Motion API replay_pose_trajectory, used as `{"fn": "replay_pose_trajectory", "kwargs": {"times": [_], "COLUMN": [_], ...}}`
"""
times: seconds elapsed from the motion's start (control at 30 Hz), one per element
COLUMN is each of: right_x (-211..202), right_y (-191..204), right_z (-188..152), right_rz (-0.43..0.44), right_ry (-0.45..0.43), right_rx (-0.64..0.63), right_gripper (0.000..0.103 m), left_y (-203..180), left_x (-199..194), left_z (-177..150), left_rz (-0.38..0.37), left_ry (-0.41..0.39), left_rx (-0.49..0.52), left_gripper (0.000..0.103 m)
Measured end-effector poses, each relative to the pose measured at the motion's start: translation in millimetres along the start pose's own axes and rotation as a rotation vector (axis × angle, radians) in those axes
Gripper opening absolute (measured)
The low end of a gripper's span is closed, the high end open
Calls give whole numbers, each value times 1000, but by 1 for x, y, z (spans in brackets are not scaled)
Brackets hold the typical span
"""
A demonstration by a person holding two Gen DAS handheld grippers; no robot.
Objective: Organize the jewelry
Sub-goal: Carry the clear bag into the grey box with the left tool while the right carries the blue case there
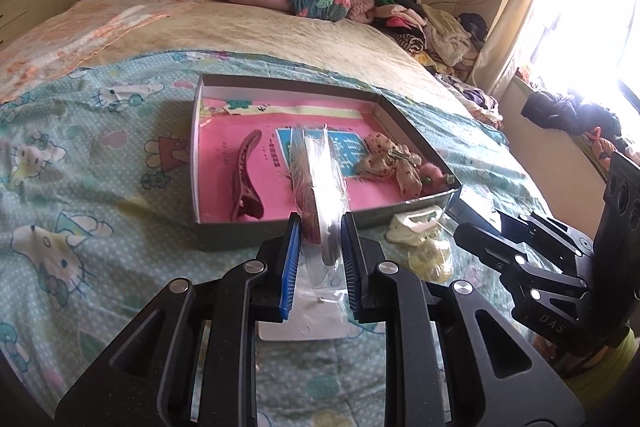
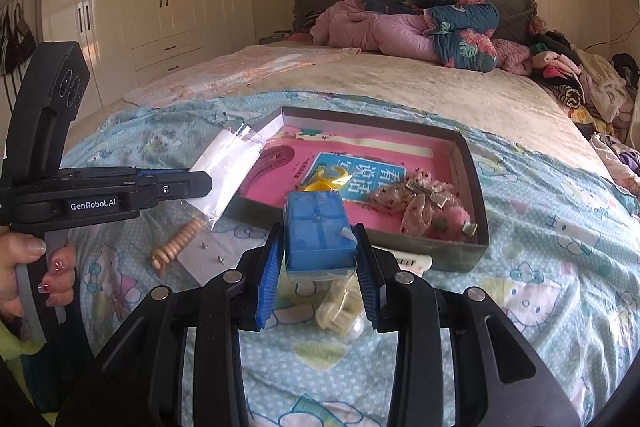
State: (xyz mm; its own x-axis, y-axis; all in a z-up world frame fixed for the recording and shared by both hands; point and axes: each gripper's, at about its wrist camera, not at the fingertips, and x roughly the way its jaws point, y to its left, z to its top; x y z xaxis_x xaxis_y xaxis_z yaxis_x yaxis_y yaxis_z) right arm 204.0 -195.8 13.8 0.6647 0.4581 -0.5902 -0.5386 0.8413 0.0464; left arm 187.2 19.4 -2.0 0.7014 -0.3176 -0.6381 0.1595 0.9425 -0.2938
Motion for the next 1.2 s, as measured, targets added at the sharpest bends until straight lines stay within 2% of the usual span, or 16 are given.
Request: {"fn": "replay_pose_trajectory", "kwargs": {"times": [0.47, 1.2], "right_x": [26, 80], "right_y": [-20, -60], "right_z": [14, 38], "right_rz": [-28, -100], "right_ry": [9, 48], "right_rx": [17, 42], "right_gripper": [33, 33], "left_y": [23, 18], "left_x": [16, 70], "left_z": [24, 47], "left_rz": [15, 36], "left_ry": [-3, 46], "left_rx": [-51, -8], "left_gripper": [13, 13]}}
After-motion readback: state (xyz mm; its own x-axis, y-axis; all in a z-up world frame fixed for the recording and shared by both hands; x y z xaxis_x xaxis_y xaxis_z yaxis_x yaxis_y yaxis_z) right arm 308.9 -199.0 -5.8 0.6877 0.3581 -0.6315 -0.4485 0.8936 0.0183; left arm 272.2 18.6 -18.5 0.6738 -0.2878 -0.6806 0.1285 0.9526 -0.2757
